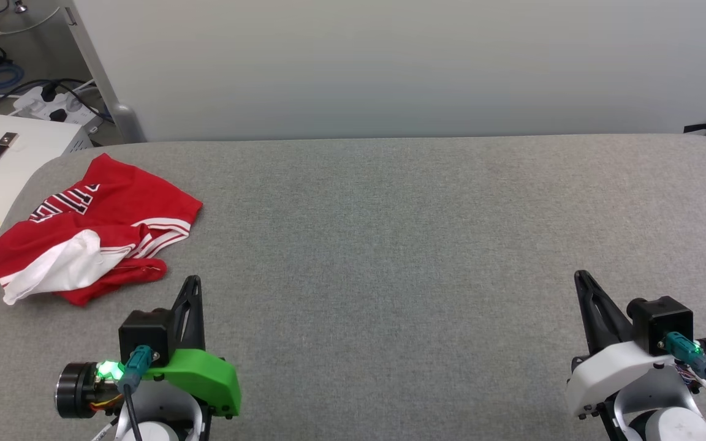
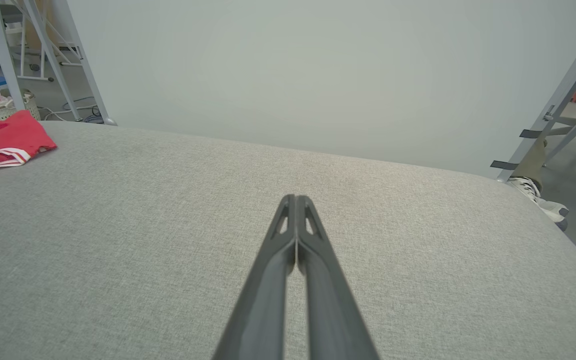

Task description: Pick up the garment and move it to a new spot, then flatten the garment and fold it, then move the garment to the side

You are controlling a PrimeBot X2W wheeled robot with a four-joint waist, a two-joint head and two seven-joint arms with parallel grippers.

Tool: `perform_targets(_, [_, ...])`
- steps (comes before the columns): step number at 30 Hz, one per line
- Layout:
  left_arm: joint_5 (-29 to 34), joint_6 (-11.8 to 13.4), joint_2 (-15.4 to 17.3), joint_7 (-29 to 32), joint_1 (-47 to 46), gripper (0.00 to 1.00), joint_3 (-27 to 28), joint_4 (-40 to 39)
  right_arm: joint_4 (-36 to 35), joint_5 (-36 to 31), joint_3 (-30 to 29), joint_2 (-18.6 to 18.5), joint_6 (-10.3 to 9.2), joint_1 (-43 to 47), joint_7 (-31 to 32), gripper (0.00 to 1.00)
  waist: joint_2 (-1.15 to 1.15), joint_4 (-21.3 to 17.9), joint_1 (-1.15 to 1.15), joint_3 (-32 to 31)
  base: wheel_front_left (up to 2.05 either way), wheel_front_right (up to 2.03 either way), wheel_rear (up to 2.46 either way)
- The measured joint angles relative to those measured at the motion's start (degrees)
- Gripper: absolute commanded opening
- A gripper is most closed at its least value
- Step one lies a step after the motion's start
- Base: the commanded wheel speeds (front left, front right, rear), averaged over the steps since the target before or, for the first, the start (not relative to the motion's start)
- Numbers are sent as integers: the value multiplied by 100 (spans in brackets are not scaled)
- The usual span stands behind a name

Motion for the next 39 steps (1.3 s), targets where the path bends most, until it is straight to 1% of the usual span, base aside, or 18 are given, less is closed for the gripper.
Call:
perform_targets(25, [0, 0, 0, 0, 0, 0, -1, 0, 0, 0, 0, 0, 0, 0, 1, 0, 0, 0, 0, 0, 0, 0, 0])
perform_targets(26, [0, -1, 1, 0, 0, 100, -2, 0, 1, 1, 1, -1, 0, 0, 0, 100, 0, 0, 0, 0, 0, 0, 0])
perform_targets(39, [-64, -1, 1, -67, 0, 100, -26, 67, 30, 23, -43, -1, 0, 0, -67, 100, 0, -2, 0, 7, 0, 0, 0])
